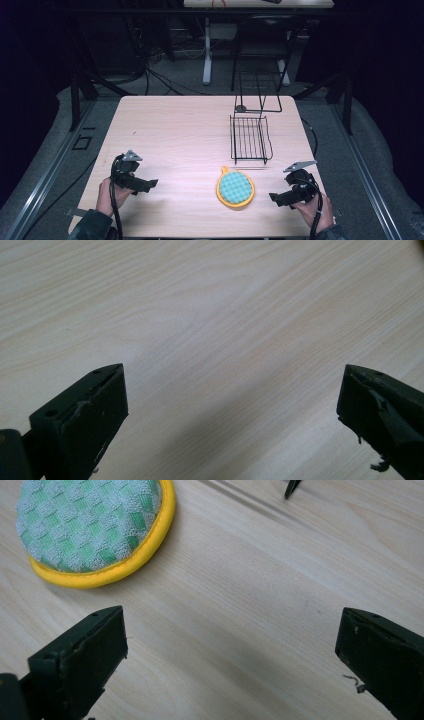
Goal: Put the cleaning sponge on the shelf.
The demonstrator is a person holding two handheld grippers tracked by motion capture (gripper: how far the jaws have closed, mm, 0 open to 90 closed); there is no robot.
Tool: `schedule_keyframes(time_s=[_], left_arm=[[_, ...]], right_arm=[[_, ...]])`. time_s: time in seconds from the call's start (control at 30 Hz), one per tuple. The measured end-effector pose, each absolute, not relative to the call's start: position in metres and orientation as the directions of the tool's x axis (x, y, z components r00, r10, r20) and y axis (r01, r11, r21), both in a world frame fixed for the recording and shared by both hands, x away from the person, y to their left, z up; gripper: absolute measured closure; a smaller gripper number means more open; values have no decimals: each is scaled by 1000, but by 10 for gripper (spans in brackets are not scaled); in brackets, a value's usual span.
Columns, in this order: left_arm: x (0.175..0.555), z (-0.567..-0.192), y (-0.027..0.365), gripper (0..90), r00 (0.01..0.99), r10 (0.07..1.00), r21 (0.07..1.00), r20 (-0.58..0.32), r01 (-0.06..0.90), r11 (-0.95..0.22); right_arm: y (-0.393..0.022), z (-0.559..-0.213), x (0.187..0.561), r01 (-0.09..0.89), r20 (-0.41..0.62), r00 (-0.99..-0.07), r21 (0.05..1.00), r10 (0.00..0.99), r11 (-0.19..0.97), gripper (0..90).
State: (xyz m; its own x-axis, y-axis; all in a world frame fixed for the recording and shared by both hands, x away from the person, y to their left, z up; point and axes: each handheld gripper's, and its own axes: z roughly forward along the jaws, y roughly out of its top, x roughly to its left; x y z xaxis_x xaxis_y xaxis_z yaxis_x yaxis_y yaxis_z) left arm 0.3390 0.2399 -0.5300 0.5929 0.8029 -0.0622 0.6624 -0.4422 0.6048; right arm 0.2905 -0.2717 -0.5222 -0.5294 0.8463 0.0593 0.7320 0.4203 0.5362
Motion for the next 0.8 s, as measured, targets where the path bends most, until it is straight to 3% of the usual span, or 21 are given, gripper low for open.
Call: schedule_keyframes(time_s=[0.8], left_arm=[[341,-532,237,0,601,797,596,-59,662,-455]], right_arm=[[-250,-523,295,700,88,-593,547,800,459,0]])
